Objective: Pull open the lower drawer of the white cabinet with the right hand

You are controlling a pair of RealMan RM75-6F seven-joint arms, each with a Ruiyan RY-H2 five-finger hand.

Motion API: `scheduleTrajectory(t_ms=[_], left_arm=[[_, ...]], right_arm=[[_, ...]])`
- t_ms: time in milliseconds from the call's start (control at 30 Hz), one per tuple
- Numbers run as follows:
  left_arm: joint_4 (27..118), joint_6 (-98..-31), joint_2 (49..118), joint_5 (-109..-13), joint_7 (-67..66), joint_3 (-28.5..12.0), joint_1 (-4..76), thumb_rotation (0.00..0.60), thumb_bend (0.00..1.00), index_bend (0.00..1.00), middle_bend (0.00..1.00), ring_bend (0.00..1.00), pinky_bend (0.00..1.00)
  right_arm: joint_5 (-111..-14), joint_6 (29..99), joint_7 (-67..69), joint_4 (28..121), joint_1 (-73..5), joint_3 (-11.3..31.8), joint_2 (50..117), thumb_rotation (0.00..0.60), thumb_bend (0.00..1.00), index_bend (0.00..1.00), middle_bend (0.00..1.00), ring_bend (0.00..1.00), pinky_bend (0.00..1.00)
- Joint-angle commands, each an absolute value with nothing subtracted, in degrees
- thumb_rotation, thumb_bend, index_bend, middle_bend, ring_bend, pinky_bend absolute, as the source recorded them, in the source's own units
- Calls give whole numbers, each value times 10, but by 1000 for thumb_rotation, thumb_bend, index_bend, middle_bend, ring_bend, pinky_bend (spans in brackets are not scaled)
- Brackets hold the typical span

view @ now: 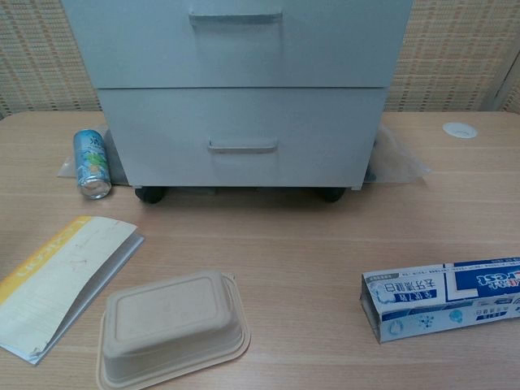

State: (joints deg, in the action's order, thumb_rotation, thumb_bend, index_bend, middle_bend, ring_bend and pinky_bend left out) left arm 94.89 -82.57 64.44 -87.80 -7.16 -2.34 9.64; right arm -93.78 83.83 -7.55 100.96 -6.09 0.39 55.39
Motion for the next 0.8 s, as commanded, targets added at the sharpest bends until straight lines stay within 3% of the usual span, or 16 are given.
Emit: scheduleTrajectory(t_ms=[33, 400, 500, 667, 800], left_arm=[[949, -825, 644, -878, -72, -23, 96, 600, 353, 49, 77, 62, 162], [949, -831, 640, -876, -68, -22, 92, 600, 353, 49, 76, 62, 162], [949, -833, 638, -875, -65, -22, 90, 600, 352, 49, 76, 62, 162], [951, -838, 637, -882, -61, -20, 88, 600, 353, 49, 76, 62, 162], [950, -839, 638, -883, -60, -18, 86, 600, 353, 49, 76, 62, 162]], right_arm=[[-939, 838, -76, 1010, -62, 5, 554, 600, 136, 217, 284, 202, 351], [-959, 818, -89, 1023, -83, 8, 555, 600, 143, 217, 323, 266, 351], [-966, 803, -101, 1032, -95, 10, 554, 600, 143, 217, 368, 338, 359], [-960, 745, -134, 1058, -131, 17, 552, 600, 152, 217, 571, 587, 586], [-945, 692, -171, 1083, -167, 29, 560, 600, 200, 204, 711, 708, 673]])
